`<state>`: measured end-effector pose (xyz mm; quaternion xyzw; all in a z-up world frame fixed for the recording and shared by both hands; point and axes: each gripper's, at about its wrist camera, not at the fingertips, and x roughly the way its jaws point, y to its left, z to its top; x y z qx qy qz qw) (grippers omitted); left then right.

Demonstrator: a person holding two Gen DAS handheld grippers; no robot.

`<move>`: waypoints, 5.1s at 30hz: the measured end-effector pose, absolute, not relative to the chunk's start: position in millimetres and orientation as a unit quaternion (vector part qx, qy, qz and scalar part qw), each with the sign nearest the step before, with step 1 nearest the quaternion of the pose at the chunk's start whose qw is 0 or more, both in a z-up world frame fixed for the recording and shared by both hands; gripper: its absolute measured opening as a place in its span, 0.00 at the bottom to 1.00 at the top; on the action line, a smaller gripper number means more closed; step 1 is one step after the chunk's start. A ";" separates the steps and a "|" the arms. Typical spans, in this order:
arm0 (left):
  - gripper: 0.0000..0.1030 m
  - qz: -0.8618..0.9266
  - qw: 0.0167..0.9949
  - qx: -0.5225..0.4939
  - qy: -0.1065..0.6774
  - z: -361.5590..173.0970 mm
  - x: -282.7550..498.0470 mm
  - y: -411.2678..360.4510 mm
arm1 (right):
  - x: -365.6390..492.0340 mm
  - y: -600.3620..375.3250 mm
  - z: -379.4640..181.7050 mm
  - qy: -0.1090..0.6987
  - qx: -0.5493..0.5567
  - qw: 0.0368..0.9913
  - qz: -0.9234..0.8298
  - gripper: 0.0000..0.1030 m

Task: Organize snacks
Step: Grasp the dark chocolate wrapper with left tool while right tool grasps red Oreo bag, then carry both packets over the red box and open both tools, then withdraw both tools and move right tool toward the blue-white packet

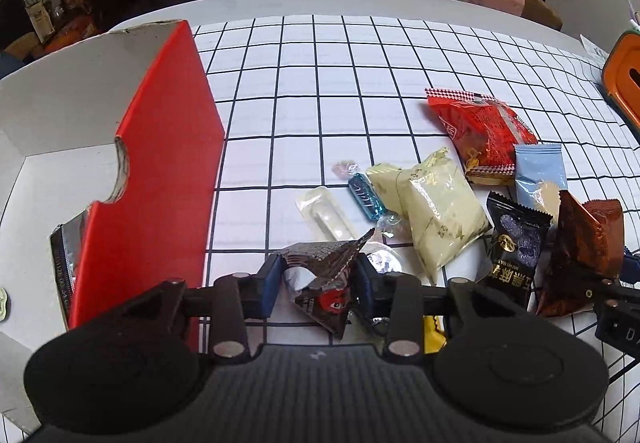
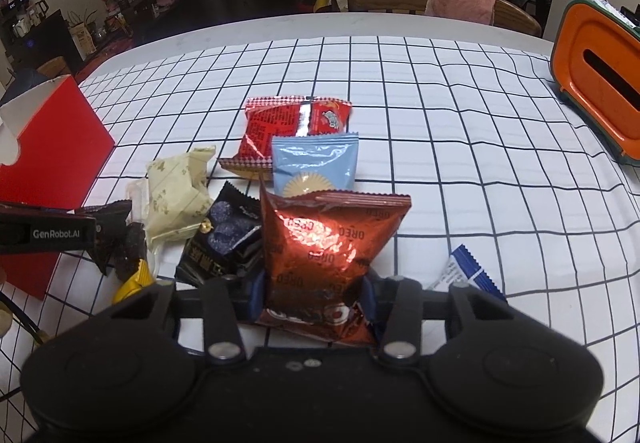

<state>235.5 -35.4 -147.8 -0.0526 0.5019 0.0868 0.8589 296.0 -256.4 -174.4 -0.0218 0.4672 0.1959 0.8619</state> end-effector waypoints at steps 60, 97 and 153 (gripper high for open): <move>0.36 0.090 0.891 -0.079 0.438 -11.3 119.4 131.8 | 204.9 -57.8 -35.0 0.409 -0.056 0.858 0.305 0.37; 0.37 0.103 0.853 0.038 0.509 -105.8 159.9 214.1 | 231.4 84.5 -123.4 0.471 -0.155 0.806 0.324 0.40; 0.85 0.038 0.926 -0.019 0.376 -12.8 95.9 101.1 | 183.6 -85.6 -28.1 0.382 -0.014 0.869 0.316 0.98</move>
